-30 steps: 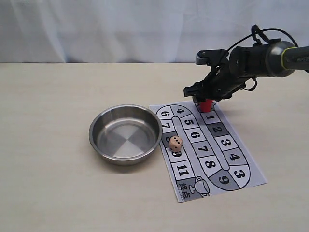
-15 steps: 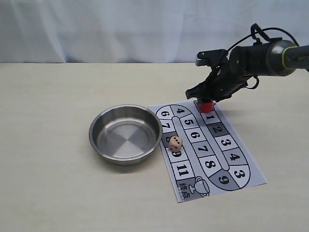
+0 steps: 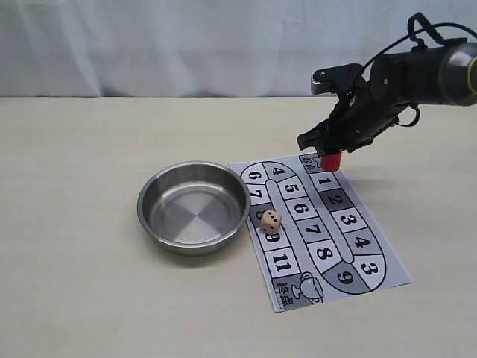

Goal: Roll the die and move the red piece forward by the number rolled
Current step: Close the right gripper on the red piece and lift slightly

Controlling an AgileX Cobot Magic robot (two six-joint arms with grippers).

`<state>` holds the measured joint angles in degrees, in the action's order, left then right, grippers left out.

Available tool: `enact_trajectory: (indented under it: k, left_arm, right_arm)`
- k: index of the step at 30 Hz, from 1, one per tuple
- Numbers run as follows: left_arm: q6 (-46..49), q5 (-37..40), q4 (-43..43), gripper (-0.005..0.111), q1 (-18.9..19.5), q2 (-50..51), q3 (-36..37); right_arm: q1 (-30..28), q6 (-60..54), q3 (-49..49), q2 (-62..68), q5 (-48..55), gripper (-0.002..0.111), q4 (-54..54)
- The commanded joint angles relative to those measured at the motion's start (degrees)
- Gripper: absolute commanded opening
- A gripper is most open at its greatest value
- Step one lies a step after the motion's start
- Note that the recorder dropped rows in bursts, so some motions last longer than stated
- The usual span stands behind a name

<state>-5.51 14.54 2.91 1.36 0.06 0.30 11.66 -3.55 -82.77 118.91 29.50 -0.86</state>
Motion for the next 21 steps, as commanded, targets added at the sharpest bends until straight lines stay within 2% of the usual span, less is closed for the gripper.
enact_trajectory:
  k: [1,4,11,21]
  left_arm:
    - [-0.25,-0.66,-0.17,0.0,-0.01,-0.06,-0.3]
    - [-0.25,-0.66,-0.17,0.0,-0.01,-0.06,-0.3]
    - [-0.25,-0.66,-0.08,0.0,-0.01,-0.06,-0.3]
    - [-0.25,-0.66,-0.08,0.0,-0.01,-0.06,-0.3]
  right_arm:
    - [-0.32,-0.28,4.35,1.25,-9.1,0.004,3.09]
    - [-0.19,-0.28,5.4,3.22,-11.62,0.004,4.73]
    - [-0.19,-0.28,5.45,1.62,-10.06,0.004,3.38]
    - [-0.19,-0.11,6.12,-5.11,-2.52,0.004,3.38]
